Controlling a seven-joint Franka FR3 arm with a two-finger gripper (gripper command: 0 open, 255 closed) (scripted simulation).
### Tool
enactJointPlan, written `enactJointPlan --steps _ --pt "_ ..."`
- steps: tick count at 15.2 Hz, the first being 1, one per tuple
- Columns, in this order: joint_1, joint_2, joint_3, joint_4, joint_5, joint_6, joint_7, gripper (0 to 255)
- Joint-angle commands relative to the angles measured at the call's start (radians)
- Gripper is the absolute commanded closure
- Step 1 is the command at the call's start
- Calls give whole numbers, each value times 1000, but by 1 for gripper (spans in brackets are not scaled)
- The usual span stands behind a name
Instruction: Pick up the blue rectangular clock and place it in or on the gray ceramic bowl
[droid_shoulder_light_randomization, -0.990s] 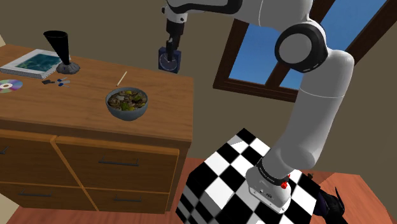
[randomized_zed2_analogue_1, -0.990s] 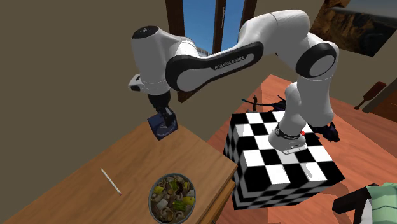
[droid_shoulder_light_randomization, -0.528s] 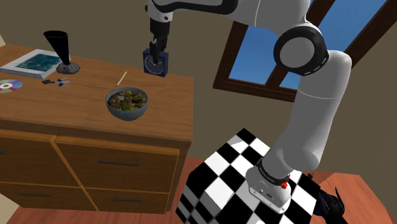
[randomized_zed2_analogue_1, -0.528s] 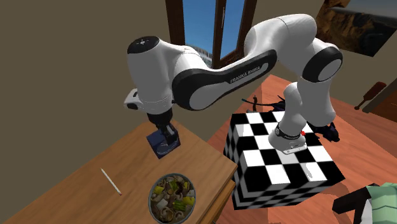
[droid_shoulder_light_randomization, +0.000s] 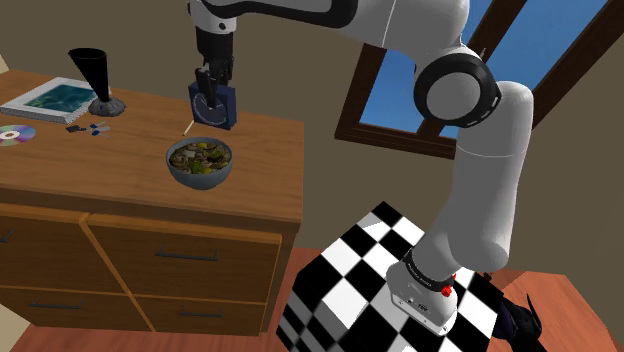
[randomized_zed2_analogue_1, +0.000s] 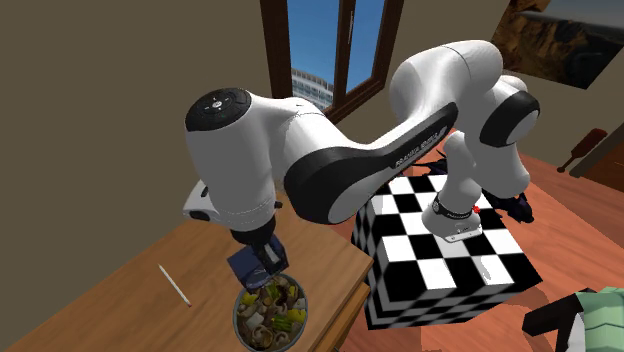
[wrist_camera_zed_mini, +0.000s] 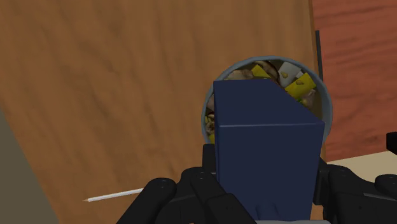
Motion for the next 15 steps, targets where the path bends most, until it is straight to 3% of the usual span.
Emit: enactJointPlan --steps 1,3,15 --pt "35 37 10 66 -8 -29 42 255" --pt "62 73 16 127 -15 -54 72 255" --pt "53 42 16 -86 -13 126 75 255"
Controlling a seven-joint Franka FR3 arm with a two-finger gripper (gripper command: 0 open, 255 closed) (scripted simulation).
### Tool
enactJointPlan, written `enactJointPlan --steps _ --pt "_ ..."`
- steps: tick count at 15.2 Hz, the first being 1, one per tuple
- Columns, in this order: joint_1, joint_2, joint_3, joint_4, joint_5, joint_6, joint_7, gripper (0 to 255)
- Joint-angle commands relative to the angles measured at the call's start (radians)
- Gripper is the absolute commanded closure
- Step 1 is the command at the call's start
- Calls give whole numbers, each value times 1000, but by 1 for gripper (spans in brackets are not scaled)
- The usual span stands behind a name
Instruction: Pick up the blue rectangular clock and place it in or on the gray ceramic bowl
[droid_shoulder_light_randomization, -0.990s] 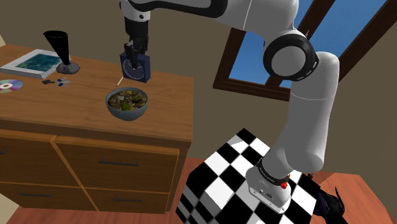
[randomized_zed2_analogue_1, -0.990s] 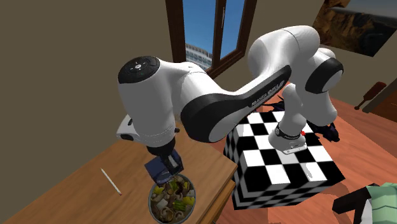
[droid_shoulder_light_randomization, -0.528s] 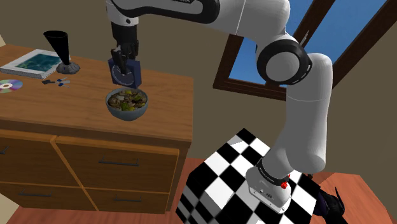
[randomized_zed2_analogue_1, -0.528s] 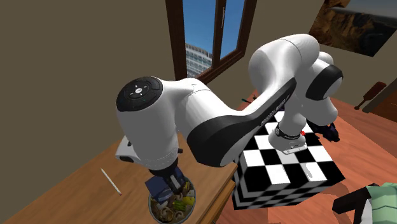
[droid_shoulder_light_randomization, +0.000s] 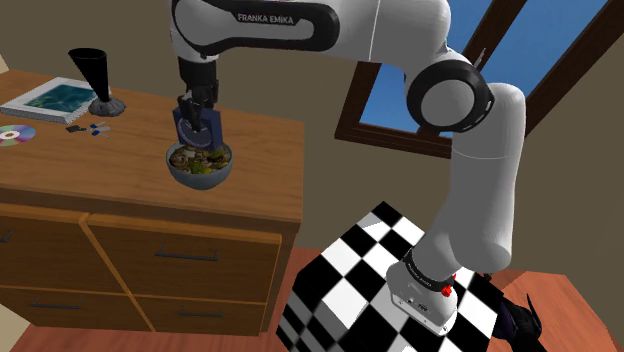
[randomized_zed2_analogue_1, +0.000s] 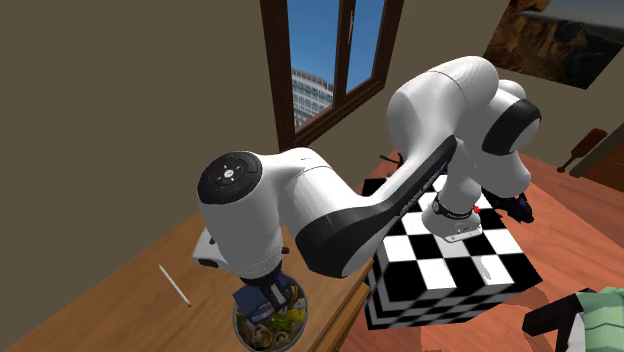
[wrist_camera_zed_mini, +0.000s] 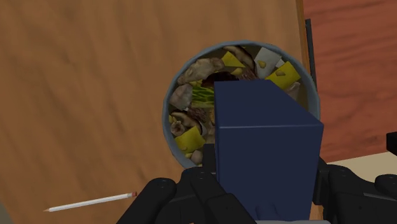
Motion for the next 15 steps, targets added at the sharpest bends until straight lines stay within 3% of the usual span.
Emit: enactJointPlan --steps 1,5,12,13,15 --pt "0 -1 0 -31 0 30 2 255" --pt "-2 1 0 -84 -1 85 3 255" --pt "-2 1 0 -84 -1 85 3 255" --pt "-1 -1 0 -85 -1 85 4 0" --pt "-1 -2 0 -88 -1 86 4 0"
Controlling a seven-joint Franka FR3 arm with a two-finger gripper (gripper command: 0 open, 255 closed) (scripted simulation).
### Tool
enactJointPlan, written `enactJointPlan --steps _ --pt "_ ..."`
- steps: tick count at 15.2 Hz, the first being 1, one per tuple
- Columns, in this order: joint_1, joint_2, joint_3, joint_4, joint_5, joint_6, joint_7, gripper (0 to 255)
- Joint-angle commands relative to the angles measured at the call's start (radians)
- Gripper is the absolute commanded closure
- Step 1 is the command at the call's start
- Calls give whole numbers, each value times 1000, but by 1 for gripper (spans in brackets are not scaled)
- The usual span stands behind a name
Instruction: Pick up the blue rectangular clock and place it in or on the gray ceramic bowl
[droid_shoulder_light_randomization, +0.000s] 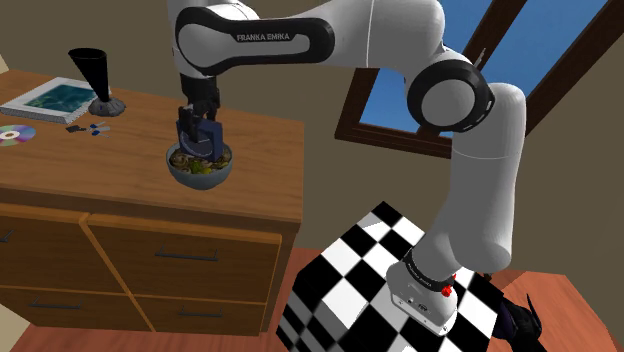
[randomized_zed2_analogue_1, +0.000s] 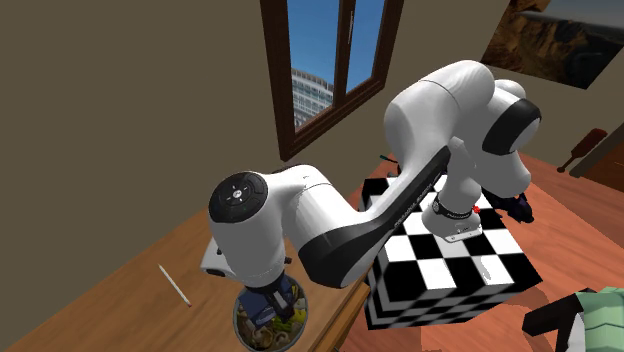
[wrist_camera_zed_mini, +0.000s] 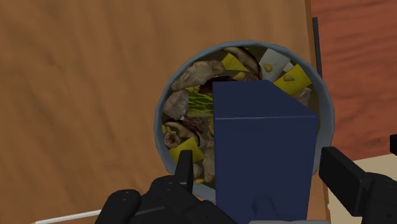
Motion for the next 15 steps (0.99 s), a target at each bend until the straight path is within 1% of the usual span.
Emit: enactJointPlan --steps 1,3,7,15 --pt "0 0 0 -1 0 0 0 0" --pt "0 3 0 3 0 -1 -1 0" --pt "4 3 1 130 1 -128 -3 0" --pt "4 3 1 130 1 -128 -3 0"
